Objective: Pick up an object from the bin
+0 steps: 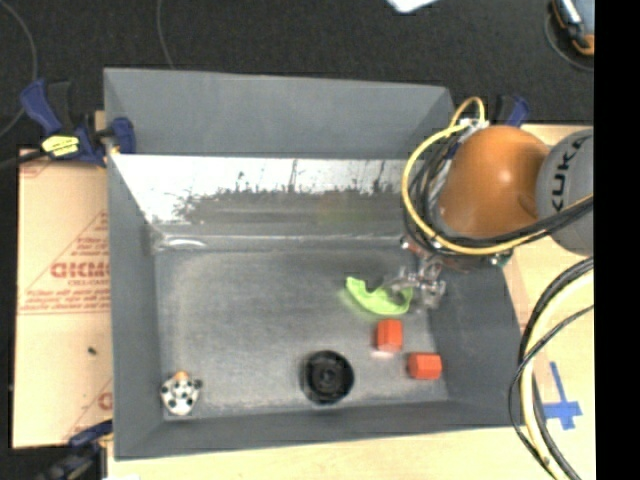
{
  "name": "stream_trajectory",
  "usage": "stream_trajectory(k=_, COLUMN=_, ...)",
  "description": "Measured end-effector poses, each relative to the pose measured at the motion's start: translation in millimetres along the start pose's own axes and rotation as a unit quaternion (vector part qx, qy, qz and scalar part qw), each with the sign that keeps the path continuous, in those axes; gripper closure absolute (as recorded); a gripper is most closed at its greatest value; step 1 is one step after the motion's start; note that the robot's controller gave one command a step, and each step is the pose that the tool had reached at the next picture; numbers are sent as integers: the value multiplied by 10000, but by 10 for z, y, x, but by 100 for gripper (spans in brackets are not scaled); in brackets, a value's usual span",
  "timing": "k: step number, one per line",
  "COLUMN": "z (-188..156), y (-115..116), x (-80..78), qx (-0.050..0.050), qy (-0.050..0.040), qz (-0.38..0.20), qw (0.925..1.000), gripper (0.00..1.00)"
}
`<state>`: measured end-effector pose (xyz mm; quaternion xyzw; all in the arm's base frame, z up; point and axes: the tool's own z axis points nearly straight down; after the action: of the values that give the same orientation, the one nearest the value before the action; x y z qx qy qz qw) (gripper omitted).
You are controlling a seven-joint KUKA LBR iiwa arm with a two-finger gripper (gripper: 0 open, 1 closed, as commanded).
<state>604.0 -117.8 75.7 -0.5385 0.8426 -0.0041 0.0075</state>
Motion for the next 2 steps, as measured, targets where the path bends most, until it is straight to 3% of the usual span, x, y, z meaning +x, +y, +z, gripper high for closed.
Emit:
stream_trajectory(k=1, z=-124, y=16, x=3, qx=-33, qy=7, qz=3, qw=10000, gripper=100)
stream_trajectory(k=2, z=-286, y=-3, x=-2, qx=0, qy=0, qz=7, qw=10000, gripper=100)
